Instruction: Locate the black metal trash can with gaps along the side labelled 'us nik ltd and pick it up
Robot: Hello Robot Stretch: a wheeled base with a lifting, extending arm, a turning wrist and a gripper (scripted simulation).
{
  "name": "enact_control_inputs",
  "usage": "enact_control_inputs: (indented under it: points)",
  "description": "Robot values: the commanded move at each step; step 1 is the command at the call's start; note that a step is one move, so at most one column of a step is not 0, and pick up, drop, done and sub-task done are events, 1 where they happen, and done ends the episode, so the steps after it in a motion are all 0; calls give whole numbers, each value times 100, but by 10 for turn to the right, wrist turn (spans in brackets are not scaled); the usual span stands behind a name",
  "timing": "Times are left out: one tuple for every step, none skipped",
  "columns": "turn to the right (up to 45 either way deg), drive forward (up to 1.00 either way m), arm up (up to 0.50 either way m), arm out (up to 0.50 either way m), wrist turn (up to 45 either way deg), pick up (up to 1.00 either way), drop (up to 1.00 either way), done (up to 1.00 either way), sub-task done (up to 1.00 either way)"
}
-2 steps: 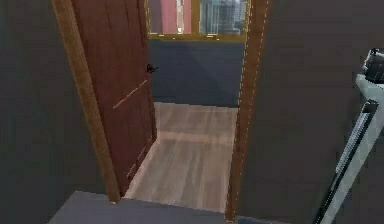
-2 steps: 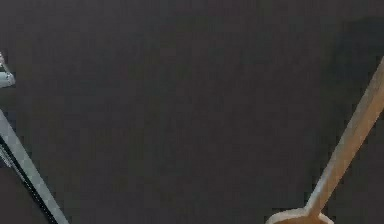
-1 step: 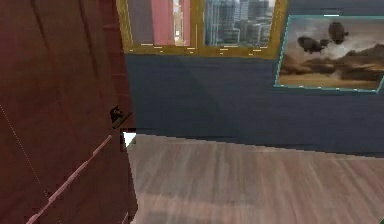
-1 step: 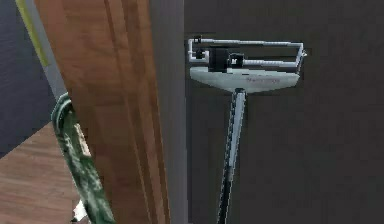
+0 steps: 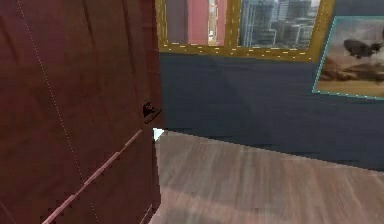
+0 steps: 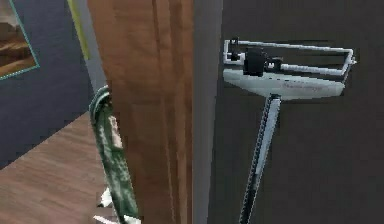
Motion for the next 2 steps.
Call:
enact_control_inputs:
  points:
    - [0, 20, 0, 0, 0, 0, 0, 0, 0]
    - [150, 0, 0, 0, 0, 0, 0, 0, 0]
